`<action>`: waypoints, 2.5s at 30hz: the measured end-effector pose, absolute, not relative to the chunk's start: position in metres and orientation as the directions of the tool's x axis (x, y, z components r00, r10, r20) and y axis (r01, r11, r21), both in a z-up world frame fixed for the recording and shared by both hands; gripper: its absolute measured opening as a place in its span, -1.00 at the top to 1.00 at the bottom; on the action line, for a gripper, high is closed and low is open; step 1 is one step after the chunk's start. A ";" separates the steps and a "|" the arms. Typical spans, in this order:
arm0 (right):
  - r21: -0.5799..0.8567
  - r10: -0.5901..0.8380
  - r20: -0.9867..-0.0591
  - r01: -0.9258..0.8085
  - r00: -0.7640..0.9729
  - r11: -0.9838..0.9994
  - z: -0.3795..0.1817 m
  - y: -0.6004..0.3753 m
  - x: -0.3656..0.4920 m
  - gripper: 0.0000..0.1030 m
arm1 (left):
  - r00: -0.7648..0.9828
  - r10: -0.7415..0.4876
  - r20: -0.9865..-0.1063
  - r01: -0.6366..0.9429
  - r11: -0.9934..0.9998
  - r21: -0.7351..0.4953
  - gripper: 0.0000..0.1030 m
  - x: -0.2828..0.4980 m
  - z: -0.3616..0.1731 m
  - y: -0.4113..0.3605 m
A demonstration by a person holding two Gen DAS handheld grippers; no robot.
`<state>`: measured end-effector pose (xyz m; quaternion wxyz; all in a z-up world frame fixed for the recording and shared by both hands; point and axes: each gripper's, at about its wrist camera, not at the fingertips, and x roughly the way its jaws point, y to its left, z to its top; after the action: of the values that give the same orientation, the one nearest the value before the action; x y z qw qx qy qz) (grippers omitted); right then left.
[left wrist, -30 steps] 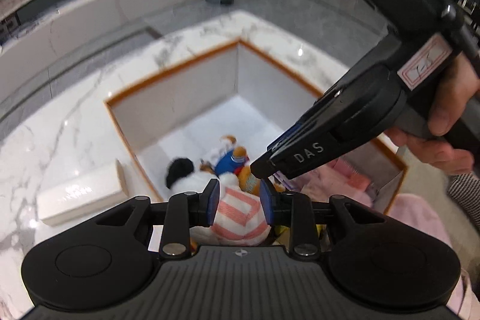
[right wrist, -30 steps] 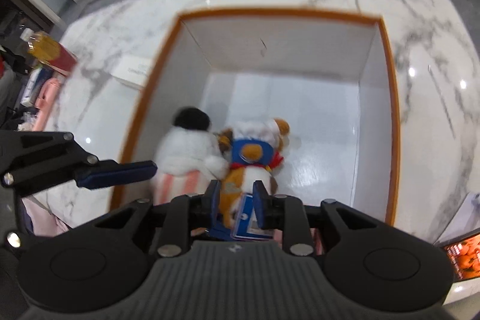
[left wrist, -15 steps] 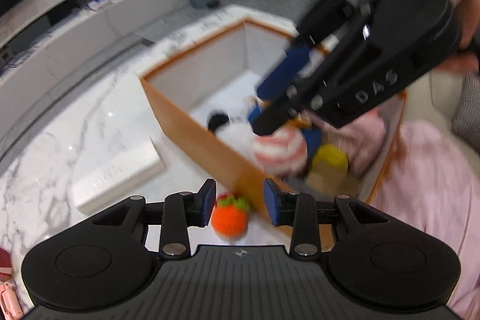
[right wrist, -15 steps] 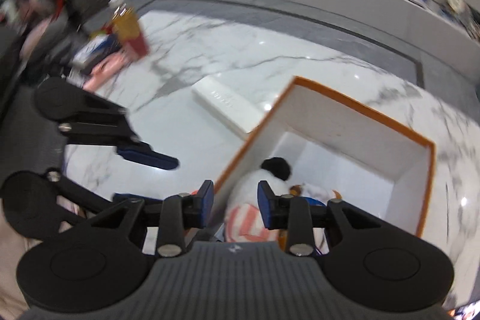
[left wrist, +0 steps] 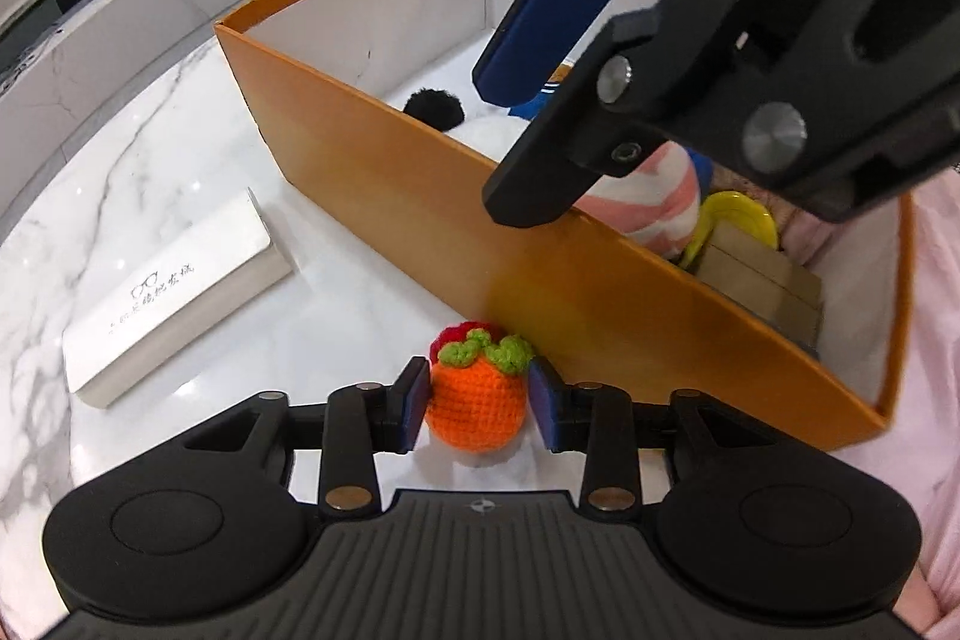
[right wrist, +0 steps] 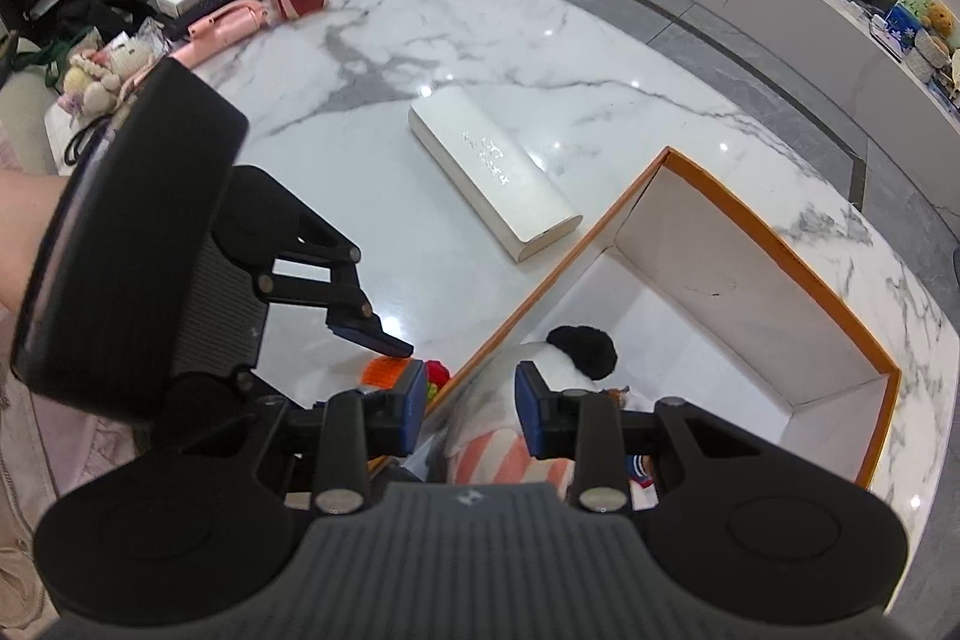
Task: Organize objects
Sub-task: 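Grasp the orange knitted persimmon with the left gripper while the right grasps the white glasses box, then carry the persimmon with the left gripper while the right carries the glasses box over the box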
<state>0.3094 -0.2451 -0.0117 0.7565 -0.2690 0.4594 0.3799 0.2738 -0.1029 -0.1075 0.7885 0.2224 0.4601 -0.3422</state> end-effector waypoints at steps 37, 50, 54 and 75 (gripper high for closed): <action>-0.158 0.119 -0.978 -0.980 0.172 0.124 -0.106 -0.053 0.421 -0.25 | 0.500 -0.314 -0.807 0.436 0.897 -0.079 0.13 0.336 -0.084 0.066; -0.123 0.063 -0.989 -0.978 0.135 0.169 -0.131 -0.041 0.447 -0.30 | 0.508 -0.340 -0.791 0.415 0.902 -0.121 0.13 0.341 -0.092 0.082; -0.130 0.072 -0.987 -0.972 0.147 0.196 -0.129 -0.044 0.443 -0.23 | 0.504 -0.333 -0.797 0.414 0.903 -0.116 0.13 0.342 -0.095 0.081; -0.094 0.314 -0.915 -0.889 0.255 0.447 0.025 -0.100 0.370 -0.22 | 0.623 -0.320 -0.713 0.435 0.900 -0.024 0.13 0.280 0.008 0.068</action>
<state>0.3701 -0.0995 0.0249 0.7238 -0.3218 0.4470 0.4157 0.2798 0.0676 0.0077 0.8977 0.0756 0.3796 -0.2104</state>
